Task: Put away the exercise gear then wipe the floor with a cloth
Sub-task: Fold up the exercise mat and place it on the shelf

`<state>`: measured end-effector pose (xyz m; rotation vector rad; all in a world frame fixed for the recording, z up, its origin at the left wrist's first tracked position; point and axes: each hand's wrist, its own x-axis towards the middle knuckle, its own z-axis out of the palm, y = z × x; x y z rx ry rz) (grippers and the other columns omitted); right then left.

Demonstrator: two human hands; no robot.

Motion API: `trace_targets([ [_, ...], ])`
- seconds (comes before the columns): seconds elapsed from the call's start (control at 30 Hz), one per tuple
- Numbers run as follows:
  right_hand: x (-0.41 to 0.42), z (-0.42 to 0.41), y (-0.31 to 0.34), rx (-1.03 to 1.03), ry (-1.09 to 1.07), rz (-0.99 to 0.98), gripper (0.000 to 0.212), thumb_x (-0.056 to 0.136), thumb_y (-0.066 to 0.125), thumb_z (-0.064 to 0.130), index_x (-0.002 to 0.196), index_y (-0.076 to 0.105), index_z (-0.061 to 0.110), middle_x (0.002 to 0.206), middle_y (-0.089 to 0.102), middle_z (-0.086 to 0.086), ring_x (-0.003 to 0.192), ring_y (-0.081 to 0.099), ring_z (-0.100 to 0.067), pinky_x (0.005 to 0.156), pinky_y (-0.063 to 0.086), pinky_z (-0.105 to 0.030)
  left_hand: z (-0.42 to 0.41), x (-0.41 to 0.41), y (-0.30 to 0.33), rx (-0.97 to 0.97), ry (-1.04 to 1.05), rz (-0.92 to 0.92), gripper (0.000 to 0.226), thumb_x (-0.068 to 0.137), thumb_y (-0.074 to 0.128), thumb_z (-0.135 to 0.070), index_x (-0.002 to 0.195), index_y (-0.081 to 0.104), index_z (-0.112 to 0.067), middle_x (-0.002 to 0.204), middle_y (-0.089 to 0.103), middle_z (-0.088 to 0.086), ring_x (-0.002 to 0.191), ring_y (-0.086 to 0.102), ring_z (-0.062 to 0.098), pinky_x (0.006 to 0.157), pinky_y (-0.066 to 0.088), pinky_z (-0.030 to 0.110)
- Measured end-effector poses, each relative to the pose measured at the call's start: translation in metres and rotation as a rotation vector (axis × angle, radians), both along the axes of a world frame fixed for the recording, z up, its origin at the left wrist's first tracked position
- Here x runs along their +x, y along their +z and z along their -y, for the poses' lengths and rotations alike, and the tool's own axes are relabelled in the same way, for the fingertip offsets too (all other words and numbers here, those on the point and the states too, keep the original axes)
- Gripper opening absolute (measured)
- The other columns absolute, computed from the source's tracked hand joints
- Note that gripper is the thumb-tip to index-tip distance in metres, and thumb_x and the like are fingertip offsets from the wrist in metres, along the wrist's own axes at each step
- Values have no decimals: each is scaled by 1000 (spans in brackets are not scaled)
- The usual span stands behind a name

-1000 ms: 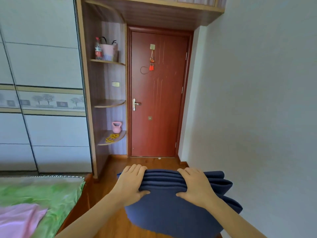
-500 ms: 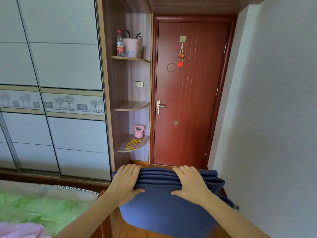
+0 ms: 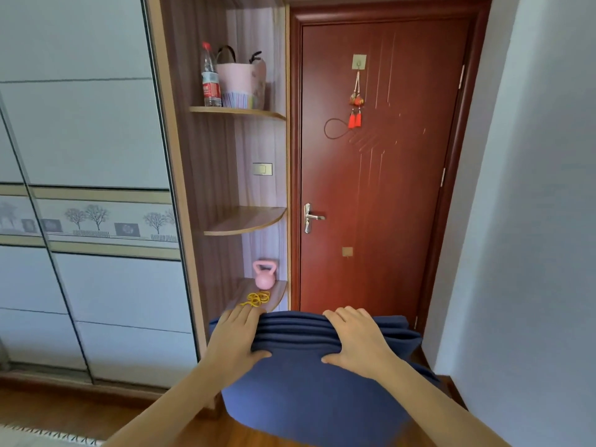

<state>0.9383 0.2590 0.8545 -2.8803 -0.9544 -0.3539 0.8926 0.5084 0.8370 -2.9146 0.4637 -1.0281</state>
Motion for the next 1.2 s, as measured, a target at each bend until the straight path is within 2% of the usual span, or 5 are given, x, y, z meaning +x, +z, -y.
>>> trace_targets([
  [0.33,248,-16,31,-12,127,12,83,73,66,58,140,34,20,130,48,4,118,42,-17,100,28,-29,-8,216,27,13,70,82,82,31,85,-60,93,44,-26,74,58,-12,62,59,11,59,51,24],
  [0.7,446,-78,84,53,317,129,81,75,67,54,141,33,21,127,48,6,118,42,-15,101,27,-26,-57,377,65,5,245,228,70,48,82,-54,98,46,-21,81,56,-6,79,39,13,69,35,24],
  [0.83,501,-113,98,96,363,216,81,75,66,55,141,35,20,132,48,6,122,40,-15,103,23,-26,-94,426,83,64,267,296,51,68,57,-59,97,49,-18,82,55,-3,79,39,16,68,28,28],
  [1.1,611,-196,157,184,441,463,78,76,69,50,139,40,16,131,51,1,121,44,-21,102,27,-30,-174,524,144,49,296,434,61,84,34,-67,104,54,-13,87,57,0,81,41,16,72,31,27],
  [1.2,652,-225,163,173,437,578,76,66,77,49,128,53,11,116,62,-1,105,57,-23,91,41,-35,-199,558,155,64,321,439,57,78,47,-60,104,55,-11,88,58,2,82,41,18,72,30,29],
])
